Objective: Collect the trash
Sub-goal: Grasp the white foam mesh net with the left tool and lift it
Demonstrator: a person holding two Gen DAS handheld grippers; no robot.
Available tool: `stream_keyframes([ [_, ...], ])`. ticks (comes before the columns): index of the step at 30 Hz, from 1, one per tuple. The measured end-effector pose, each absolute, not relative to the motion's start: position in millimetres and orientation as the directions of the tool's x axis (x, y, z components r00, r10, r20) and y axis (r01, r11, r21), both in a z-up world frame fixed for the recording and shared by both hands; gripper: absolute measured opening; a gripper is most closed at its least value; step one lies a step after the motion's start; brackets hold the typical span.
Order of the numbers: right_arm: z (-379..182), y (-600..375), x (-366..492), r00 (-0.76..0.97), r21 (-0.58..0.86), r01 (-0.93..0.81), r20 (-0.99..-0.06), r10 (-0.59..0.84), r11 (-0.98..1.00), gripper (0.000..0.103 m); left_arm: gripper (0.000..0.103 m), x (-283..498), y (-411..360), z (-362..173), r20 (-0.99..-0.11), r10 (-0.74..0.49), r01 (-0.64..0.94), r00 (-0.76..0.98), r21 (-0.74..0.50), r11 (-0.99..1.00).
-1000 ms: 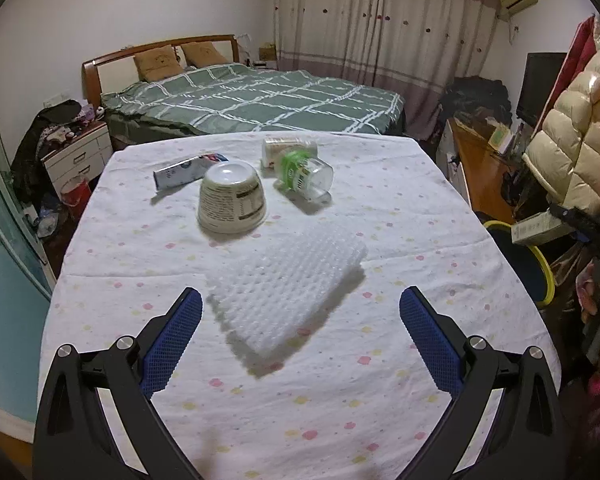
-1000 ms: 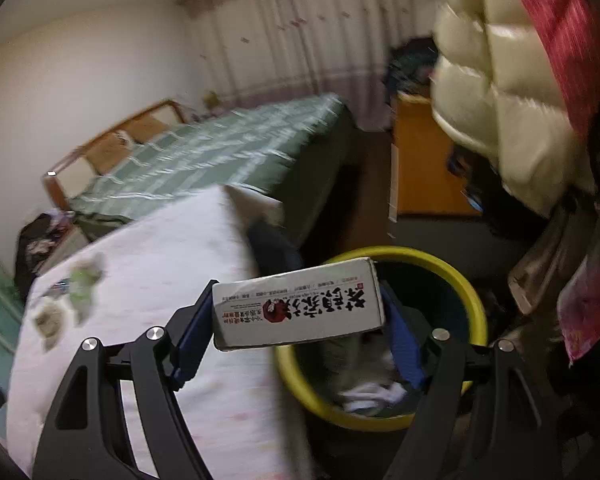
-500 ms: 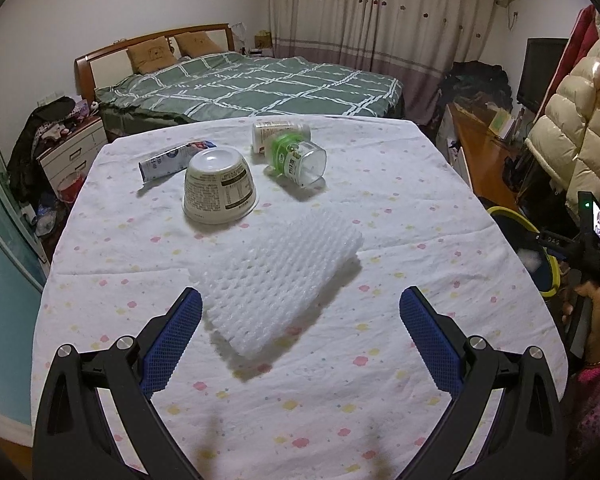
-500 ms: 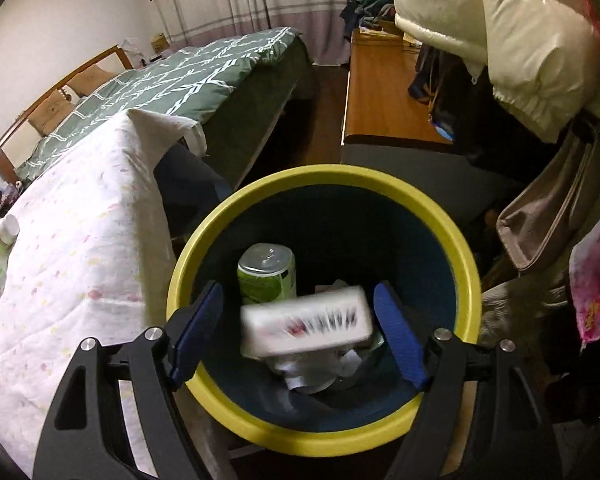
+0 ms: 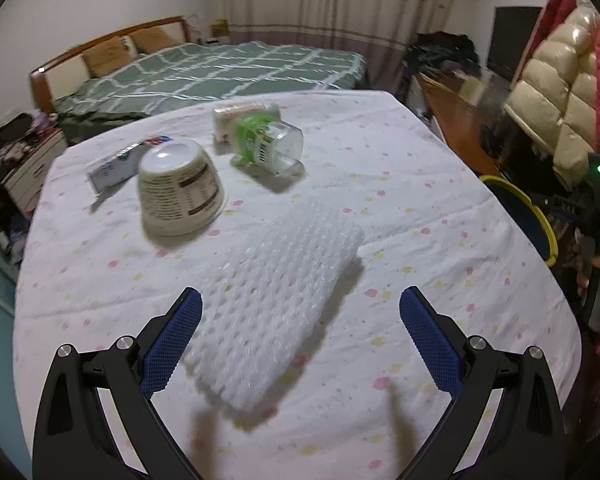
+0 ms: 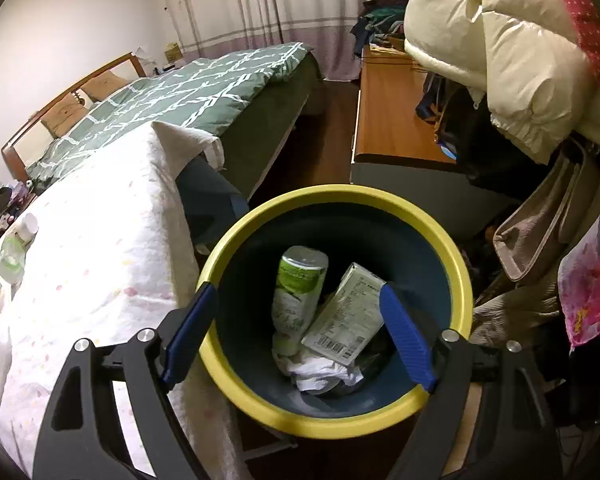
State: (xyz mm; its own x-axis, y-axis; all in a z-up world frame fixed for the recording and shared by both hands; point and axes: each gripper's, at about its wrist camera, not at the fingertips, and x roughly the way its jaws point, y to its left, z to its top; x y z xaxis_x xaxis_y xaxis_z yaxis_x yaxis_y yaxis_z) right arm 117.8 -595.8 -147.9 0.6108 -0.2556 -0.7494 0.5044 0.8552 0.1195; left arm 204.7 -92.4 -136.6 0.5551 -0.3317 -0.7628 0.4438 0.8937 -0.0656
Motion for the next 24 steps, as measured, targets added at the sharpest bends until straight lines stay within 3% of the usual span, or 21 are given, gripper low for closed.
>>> stream_keyframes([
  [11, -149.8, -588.4, 120.2, 0.61, 0.119, 0.489, -0.755, -0.242, 0.864, 0.079, 0.098, 249.3, -87.3, -162.6, -0.826, -0.358, 0.515, 0.435, -0.098, 0.852],
  [19, -152.9, -584.8, 121.6, 0.611, 0.124, 0.479, -0.758, -0.229, 0.869, 0.079, 0.097, 255.4, -96.0, -169.1, -0.847, -0.306, 0.545, 0.434, -0.024, 0.838],
  [20, -153.2, -584.0, 121.2, 0.612, 0.125, 0.479, -0.758, -0.228, 0.869, 0.079, 0.095, 256.2, -97.0, -169.5, -0.847, -0.295, 0.541, 0.442, -0.011, 0.841],
  [24, -152.3, -583.0, 119.1, 0.617, 0.13, 0.48, -0.753, -0.228, 0.868, 0.079, 0.062, 257.1, -94.4, -165.9, -0.843, -0.244, 0.506, 0.478, 0.037, 0.862],
])
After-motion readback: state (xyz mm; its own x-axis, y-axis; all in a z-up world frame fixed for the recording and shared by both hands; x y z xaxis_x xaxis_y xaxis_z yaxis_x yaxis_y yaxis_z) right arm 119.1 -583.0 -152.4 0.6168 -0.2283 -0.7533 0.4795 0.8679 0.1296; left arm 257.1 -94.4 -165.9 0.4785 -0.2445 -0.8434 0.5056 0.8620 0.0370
